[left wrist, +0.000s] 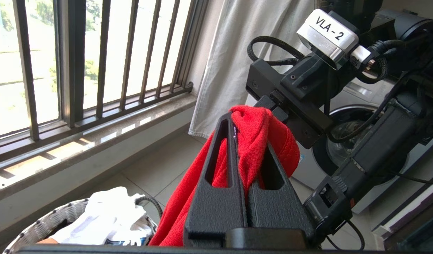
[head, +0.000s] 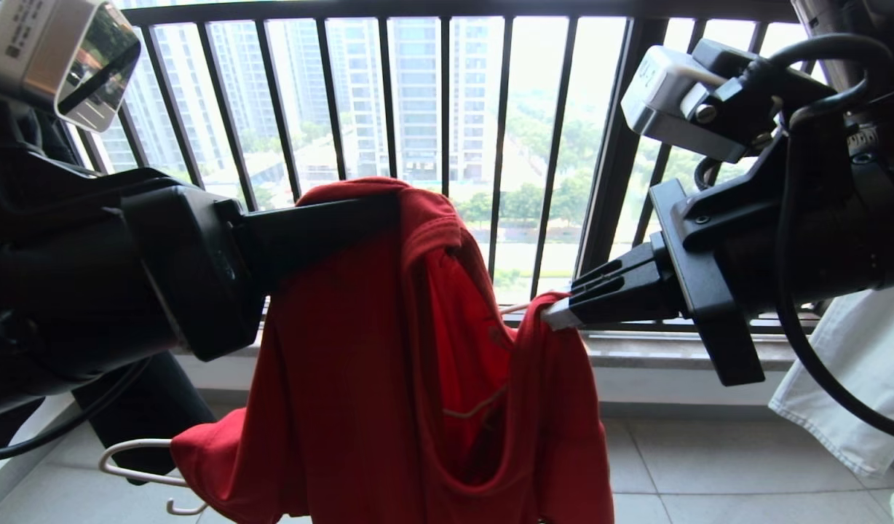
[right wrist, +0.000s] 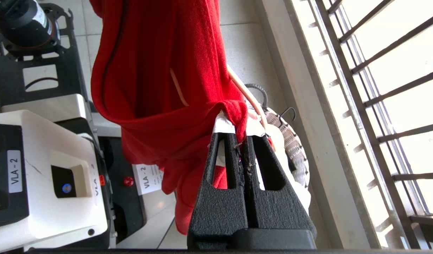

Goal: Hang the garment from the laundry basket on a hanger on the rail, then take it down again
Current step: Hang the clothes on the clothes rack

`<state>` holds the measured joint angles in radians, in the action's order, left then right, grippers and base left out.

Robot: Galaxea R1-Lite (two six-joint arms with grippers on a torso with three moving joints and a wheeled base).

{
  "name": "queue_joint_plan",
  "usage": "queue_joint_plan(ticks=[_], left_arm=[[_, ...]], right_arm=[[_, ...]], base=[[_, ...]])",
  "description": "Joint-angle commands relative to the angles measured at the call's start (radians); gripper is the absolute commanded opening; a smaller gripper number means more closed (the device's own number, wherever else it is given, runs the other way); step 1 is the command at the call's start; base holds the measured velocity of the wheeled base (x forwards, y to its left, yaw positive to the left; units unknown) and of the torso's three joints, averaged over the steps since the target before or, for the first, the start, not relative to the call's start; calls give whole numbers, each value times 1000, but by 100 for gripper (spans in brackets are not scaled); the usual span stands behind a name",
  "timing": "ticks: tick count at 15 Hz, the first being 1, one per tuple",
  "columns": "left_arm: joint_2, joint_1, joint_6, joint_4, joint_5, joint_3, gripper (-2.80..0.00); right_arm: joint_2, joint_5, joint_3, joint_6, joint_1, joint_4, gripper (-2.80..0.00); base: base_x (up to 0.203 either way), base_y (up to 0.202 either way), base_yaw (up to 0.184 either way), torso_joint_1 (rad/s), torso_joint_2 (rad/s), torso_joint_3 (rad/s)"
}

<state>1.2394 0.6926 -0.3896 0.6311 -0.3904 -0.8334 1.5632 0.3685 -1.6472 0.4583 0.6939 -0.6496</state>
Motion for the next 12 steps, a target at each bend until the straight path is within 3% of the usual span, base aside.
queue_joint_plan(ticks=[1,8,12], left_arm=[[78,-51,-1,5,-5,-50,-280],[247,-95,42,-4,-7,-287,-280],[312,-115,51,4,-7,-311,-280]], right_arm=[[26,5,-34,14,-53,-5,-280],[133,3,-233,90,-187,-20,-280],[179,12,-229,105,-242,-50,-280]], base=[[0,0,0,0,0,0],[0,0,0,0,0,0],[0,0,0,0,0,0]])
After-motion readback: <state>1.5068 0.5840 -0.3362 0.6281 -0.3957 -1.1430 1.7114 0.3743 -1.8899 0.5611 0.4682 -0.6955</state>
